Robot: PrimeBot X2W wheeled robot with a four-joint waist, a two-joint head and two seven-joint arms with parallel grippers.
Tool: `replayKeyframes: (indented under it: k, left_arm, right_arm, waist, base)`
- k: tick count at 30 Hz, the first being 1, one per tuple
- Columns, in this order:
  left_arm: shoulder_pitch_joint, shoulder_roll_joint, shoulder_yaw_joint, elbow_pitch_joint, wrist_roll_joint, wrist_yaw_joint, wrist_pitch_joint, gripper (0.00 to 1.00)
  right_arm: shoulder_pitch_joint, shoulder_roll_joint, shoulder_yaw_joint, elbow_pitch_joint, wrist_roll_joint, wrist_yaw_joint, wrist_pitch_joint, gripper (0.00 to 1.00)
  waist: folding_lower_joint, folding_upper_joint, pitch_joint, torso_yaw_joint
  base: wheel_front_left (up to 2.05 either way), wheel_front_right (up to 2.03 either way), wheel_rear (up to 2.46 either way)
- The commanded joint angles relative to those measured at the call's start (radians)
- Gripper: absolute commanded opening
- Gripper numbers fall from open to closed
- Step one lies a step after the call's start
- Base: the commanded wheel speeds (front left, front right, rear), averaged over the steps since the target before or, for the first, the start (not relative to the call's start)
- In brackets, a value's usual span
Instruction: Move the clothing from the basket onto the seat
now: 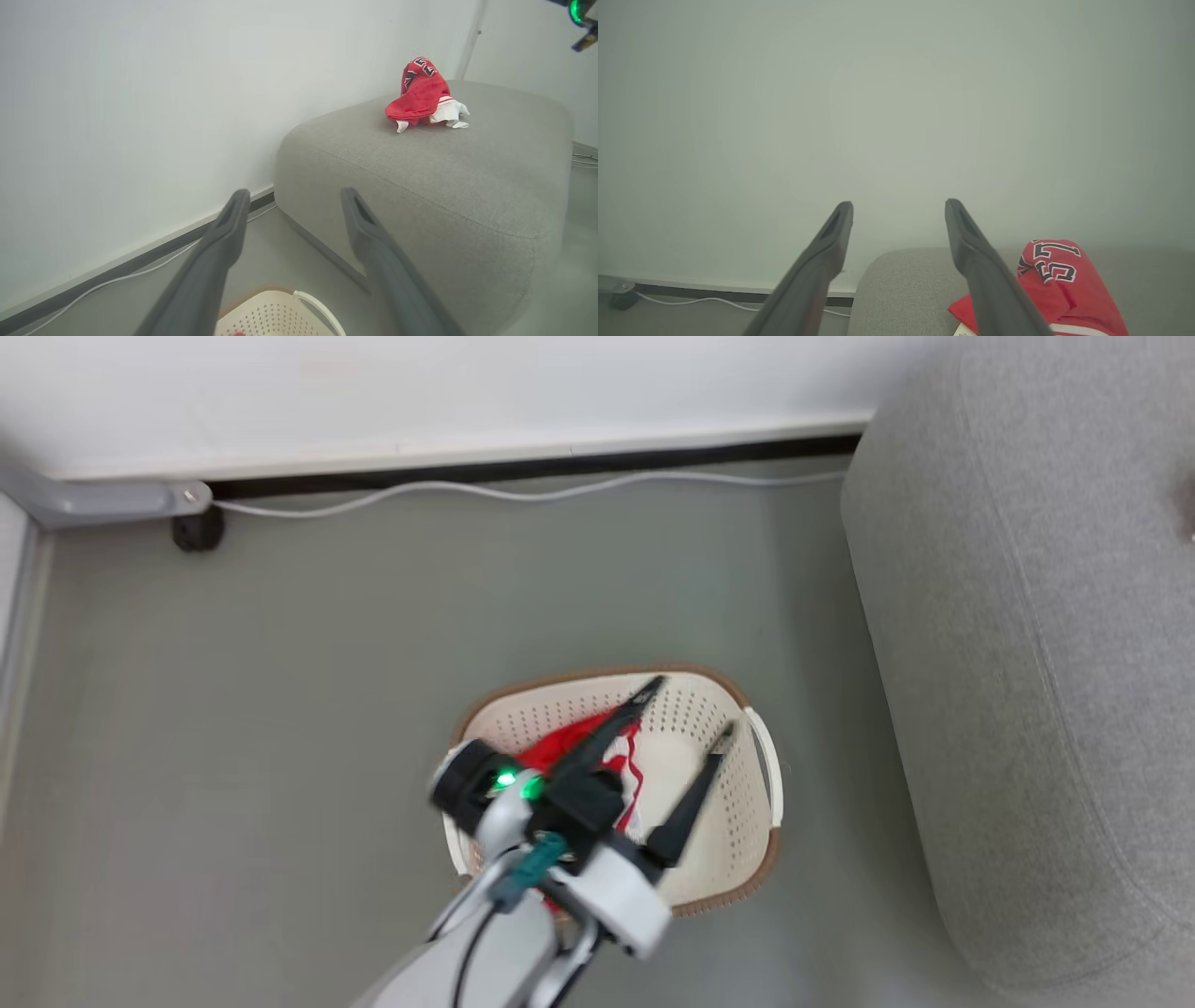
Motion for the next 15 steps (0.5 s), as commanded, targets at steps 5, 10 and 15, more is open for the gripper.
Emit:
replayKeyframes:
  k: [5, 10, 15]
  left_arm:
    - [0.104, 0.057, 0.204, -0.048, 0.039, -0.028, -0.005, 1.00]
    - [0.193, 0.082, 0.349, -0.079, 0.064, -0.023, -0.005, 1.00]
    - [0.311, 0.092, 0.488, -0.113, 0.109, -0.021, -0.005, 1.00]
  right_arm:
    - [0.064, 0.008, 0.069, -0.071, -0.025, 0.001, -0.005, 1.00]
    - [0.097, 0.049, 0.104, -0.087, -0.041, 0.001, -0.005, 1.00]
    - [0.156, 0.098, 0.133, -0.093, -0.076, 0.001, -0.005, 1.00]
  waist:
    - [0.0000, 0.0000, -0.099, 0.036]
    - [0.0000, 0.0000, -0.146, 0.046]
    - [0.0000, 0.0000, -0.190, 0.053]
  base:
    - [0.00, 0.00, 0.00]
    - [0.00, 0.00, 0.00]
    - [0.00, 0.00, 0.00]
